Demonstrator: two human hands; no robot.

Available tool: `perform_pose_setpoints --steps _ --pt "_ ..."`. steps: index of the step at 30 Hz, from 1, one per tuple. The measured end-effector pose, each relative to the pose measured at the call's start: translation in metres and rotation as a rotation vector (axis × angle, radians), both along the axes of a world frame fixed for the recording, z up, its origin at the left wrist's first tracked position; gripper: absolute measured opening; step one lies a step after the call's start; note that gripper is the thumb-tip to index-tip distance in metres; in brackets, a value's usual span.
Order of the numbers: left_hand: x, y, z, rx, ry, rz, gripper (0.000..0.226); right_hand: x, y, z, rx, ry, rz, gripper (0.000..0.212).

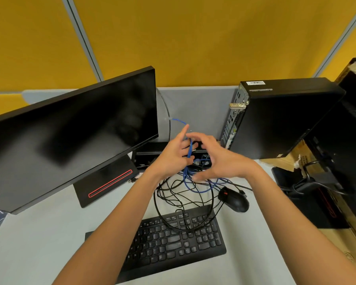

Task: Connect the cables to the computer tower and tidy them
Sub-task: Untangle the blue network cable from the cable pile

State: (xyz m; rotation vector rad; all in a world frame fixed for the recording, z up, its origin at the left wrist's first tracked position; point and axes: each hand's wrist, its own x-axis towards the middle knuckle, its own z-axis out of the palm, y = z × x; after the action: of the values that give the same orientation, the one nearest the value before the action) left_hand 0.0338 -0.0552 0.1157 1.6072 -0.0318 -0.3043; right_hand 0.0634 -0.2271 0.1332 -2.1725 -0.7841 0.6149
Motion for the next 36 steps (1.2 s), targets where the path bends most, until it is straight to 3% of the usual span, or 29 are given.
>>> perform_pose_setpoints --steps 4,6,11,14,17,19,21,24,27,29,32,36 --pt "-0.004 -0.003 0.003 0.036 -0.001 -0.112 0.113 0.014 0.009 0.006 0.274 0.037 -0.362 0.024" --pt "-0.007 -0.006 0.002 0.08 -0.008 -0.145 0.115 0.02 0.013 -0.004 0.286 -0.025 -0.56 0.006" --pt "-0.003 -0.01 -0.008 0.02 0.047 -0.019 0.105 0.016 0.011 -0.018 0.321 -0.024 -0.797 0.018" --pt "0.001 -0.008 -0.005 -0.023 0.011 0.101 0.078 0.014 0.0 -0.015 0.339 -0.181 -0.875 0.018" --pt "0.003 -0.005 -0.001 0.076 -0.031 0.026 0.061 0.01 -0.014 0.001 0.402 -0.072 -0.621 0.012" --pt "0.003 -0.012 0.0 0.233 -0.166 -0.014 0.042 0.006 -0.016 0.013 0.374 -0.054 -0.437 0.007" --pt "0.007 -0.023 -0.003 0.415 -0.325 0.009 0.017 0.01 -0.017 0.016 0.395 -0.14 -0.457 0.009" --pt "0.012 -0.026 -0.005 0.425 -0.318 0.213 0.037 0.023 -0.028 0.014 0.495 -0.318 -0.711 0.018" --pt "0.015 -0.005 -0.001 0.142 -0.046 0.438 0.05 0.031 -0.057 0.015 0.484 -0.545 -1.032 0.006" --pt "0.015 0.01 -0.006 -0.038 0.057 0.479 0.056 0.032 -0.073 0.008 0.407 -0.538 -1.124 0.006" --pt "0.011 0.006 -0.012 -0.09 0.154 0.451 0.059 0.028 -0.072 -0.015 0.222 -0.306 -0.934 0.017" --pt "0.012 -0.023 -0.003 0.068 0.206 0.522 0.054 0.003 -0.031 -0.025 0.116 -0.021 -0.46 0.028"
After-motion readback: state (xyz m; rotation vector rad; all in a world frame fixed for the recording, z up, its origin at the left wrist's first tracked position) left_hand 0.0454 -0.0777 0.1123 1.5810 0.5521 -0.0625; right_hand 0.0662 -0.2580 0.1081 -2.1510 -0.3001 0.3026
